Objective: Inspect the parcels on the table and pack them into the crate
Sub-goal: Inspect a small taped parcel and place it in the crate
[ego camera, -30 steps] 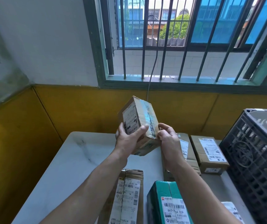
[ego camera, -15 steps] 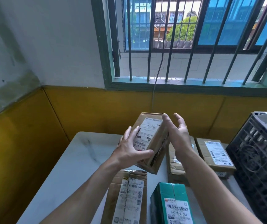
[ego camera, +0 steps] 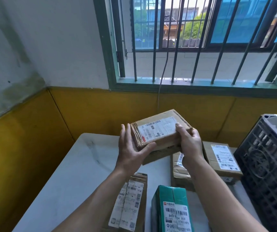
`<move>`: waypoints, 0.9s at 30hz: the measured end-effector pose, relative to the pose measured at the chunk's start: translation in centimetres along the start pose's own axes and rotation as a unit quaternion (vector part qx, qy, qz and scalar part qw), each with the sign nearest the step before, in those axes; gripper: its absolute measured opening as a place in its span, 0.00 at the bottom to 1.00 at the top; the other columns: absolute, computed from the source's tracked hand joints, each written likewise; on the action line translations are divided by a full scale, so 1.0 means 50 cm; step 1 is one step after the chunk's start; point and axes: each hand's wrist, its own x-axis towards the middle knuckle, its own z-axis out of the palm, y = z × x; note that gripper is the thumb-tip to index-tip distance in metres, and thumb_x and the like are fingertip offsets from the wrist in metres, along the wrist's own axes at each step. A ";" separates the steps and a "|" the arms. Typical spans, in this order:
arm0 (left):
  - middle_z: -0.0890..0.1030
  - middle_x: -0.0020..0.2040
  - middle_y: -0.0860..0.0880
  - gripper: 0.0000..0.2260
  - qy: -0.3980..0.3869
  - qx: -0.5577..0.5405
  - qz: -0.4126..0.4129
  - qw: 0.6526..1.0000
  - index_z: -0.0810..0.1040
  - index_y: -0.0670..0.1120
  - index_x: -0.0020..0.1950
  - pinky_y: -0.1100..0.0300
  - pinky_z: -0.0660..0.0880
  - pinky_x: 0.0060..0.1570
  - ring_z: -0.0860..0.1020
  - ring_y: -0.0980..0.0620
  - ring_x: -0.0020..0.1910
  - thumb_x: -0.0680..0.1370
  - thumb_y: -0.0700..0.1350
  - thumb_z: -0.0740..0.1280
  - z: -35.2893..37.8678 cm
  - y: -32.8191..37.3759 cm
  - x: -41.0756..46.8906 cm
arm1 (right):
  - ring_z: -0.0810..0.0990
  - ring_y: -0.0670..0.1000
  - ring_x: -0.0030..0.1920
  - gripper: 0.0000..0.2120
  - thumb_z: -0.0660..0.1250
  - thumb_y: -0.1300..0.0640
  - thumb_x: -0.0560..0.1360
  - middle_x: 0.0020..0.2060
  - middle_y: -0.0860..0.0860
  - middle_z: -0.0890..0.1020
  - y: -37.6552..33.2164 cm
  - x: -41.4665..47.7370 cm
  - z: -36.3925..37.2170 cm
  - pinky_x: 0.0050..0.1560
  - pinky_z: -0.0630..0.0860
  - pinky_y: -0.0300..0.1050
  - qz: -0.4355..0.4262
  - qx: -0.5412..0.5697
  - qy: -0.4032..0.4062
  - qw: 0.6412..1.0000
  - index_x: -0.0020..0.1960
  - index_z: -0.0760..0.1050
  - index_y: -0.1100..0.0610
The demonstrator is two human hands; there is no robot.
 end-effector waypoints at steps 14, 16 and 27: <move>0.69 0.66 0.66 0.45 0.035 -0.204 -0.080 0.975 0.49 0.64 0.81 0.73 0.76 0.44 0.72 0.66 0.60 0.69 0.60 0.69 0.079 0.059 -0.116 | 0.77 0.48 0.56 0.22 0.70 0.43 0.78 0.57 0.52 0.79 0.008 -0.053 -0.105 0.46 0.73 0.43 0.003 -0.010 -0.053 0.999 0.67 0.71 0.51; 0.69 0.63 0.69 0.44 0.040 -0.208 -0.078 0.974 0.49 0.64 0.81 0.77 0.75 0.40 0.72 0.67 0.58 0.70 0.60 0.68 0.086 0.066 -0.131 | 0.77 0.48 0.57 0.23 0.70 0.42 0.77 0.58 0.52 0.79 0.006 -0.060 -0.116 0.48 0.74 0.44 -0.001 -0.010 -0.055 0.998 0.67 0.71 0.51; 0.65 0.78 0.59 0.42 0.102 -0.200 -0.008 0.974 0.52 0.65 0.80 0.58 0.74 0.65 0.70 0.55 0.73 0.70 0.63 0.68 0.130 0.114 -0.193 | 0.78 0.45 0.54 0.23 0.68 0.39 0.77 0.54 0.49 0.79 -0.039 -0.115 -0.182 0.43 0.71 0.38 -0.058 -0.007 -0.089 0.994 0.67 0.70 0.48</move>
